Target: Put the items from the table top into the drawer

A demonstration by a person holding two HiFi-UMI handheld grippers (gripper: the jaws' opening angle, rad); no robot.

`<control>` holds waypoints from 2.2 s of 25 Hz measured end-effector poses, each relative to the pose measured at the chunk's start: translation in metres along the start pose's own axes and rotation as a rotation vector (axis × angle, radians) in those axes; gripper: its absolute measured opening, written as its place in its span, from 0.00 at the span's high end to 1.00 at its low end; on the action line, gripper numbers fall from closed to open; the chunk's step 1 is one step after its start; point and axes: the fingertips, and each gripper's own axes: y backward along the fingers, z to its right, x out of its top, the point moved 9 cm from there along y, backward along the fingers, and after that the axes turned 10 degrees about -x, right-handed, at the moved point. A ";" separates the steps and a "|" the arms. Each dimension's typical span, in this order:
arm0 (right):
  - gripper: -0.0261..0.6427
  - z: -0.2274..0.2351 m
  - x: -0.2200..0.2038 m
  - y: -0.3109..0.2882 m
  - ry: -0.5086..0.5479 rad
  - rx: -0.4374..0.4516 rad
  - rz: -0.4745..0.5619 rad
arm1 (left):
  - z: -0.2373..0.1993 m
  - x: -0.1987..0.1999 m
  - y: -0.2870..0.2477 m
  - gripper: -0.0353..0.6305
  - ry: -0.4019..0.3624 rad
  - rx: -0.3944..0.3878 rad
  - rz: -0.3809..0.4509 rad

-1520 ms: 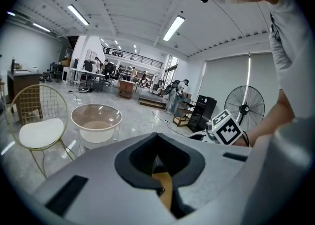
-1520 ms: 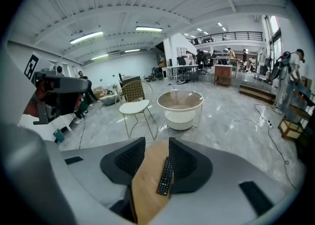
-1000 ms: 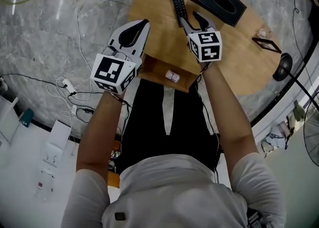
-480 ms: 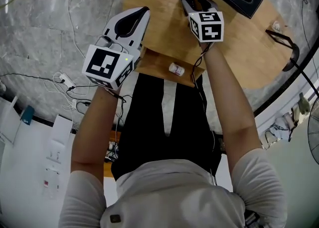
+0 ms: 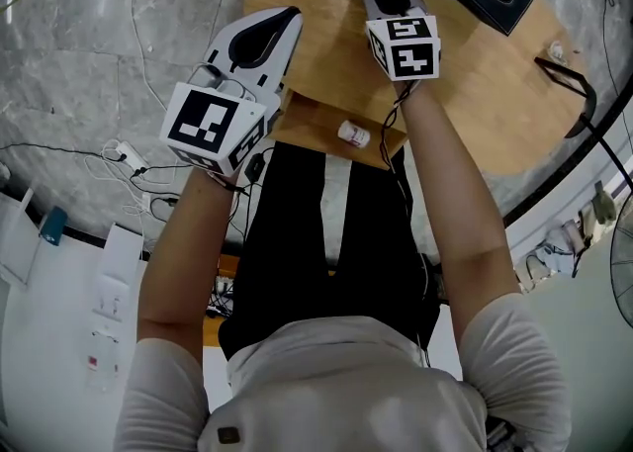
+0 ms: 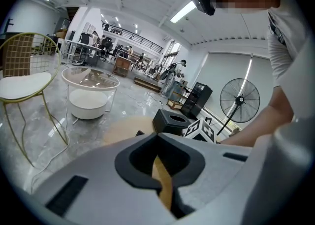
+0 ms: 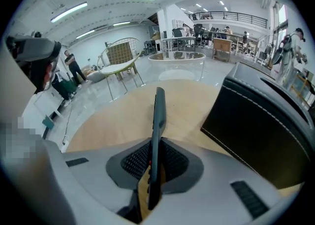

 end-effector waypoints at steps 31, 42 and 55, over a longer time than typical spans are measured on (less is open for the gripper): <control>0.86 0.026 -0.052 0.141 0.288 0.219 0.079 | 0.174 -0.011 0.020 0.93 0.043 0.336 0.225; 0.86 -0.024 -0.127 0.180 0.479 0.365 0.014 | 0.239 -0.080 0.075 0.93 0.164 0.502 0.290; 0.86 -0.104 -0.217 0.180 0.589 0.434 -0.027 | 0.279 -0.200 0.124 0.93 0.257 0.565 0.326</control>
